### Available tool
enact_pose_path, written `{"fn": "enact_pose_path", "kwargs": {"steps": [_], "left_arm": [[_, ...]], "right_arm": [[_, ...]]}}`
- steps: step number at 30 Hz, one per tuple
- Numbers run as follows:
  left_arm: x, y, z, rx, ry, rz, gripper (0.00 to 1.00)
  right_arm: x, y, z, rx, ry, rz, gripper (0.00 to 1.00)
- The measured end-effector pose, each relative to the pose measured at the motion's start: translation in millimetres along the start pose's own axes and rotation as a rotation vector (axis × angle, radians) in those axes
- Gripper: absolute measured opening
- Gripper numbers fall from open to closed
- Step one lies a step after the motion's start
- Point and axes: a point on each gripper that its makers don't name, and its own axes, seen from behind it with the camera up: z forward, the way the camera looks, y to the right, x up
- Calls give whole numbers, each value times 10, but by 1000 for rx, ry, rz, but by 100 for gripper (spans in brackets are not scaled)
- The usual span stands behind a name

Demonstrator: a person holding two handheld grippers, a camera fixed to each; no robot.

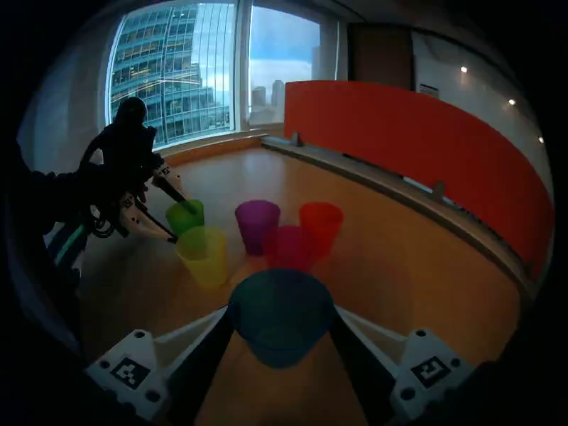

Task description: Pour water

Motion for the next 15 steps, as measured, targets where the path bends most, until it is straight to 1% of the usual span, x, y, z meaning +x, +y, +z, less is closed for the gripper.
{"fn": "enact_pose_path", "kwargs": {"steps": [15], "left_arm": [[-145,40,-258,31,15,-22,100]], "right_arm": [[-324,-65,132,6,-43,7,92]]}}
